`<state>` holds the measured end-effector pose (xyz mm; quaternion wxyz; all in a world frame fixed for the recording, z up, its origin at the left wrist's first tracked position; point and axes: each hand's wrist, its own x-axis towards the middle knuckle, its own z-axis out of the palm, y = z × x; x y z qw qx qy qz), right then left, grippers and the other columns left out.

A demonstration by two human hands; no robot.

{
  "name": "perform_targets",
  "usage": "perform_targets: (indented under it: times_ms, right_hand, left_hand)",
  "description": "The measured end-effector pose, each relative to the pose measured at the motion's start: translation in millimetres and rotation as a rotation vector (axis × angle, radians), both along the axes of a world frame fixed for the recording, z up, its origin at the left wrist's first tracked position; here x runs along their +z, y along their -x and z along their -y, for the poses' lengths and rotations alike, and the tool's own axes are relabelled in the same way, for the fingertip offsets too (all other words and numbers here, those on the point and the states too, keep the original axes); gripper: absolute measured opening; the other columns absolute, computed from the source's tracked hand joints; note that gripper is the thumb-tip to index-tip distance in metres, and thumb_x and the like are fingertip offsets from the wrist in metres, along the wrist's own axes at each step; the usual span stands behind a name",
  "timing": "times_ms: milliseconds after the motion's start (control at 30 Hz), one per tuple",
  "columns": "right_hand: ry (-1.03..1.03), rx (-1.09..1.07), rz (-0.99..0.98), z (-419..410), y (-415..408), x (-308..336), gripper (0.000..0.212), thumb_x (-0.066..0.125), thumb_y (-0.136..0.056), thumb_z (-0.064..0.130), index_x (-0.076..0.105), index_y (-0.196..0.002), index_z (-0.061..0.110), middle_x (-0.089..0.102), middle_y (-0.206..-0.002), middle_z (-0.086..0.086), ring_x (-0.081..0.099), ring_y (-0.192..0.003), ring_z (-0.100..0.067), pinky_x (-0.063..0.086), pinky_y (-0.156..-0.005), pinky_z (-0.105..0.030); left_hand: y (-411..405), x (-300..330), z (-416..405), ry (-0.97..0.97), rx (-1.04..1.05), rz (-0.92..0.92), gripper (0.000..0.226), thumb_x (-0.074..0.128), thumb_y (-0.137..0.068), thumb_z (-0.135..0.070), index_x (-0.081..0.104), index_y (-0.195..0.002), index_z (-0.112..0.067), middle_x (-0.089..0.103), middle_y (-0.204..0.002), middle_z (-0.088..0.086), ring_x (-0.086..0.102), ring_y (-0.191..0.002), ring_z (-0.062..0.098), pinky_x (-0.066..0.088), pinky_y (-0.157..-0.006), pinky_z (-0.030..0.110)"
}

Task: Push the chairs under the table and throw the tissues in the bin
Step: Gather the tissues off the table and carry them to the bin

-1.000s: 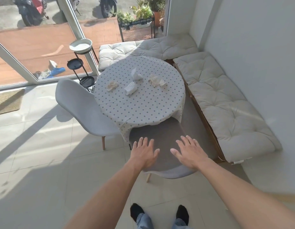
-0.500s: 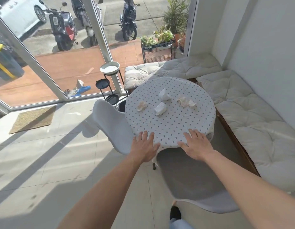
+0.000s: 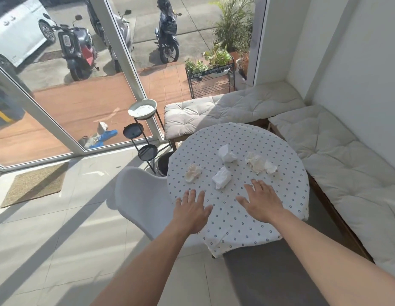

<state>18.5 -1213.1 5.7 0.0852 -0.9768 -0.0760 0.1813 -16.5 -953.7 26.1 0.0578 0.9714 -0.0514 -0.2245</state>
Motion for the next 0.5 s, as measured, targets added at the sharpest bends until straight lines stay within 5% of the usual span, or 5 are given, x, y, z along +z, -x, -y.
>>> perform_targets:
  times_ms: [500]
  right_hand:
    - [-0.014, -0.112, -0.102, -68, -102, -57, 0.076, 0.018, -0.103, 0.065, 0.012, -0.161, 0.016, 0.005, -0.171, -0.014, -0.002, -0.157, -0.031, 0.002, -0.126, -0.051]
  left_hand:
    - [-171, -78, -58, -0.004, -0.179, -0.080, 0.068, 0.028, -0.111, -0.049, 0.002, -0.165, -0.020, -0.003, -0.175, 0.016, 0.000, -0.161, 0.037, 0.011, -0.128, 0.057]
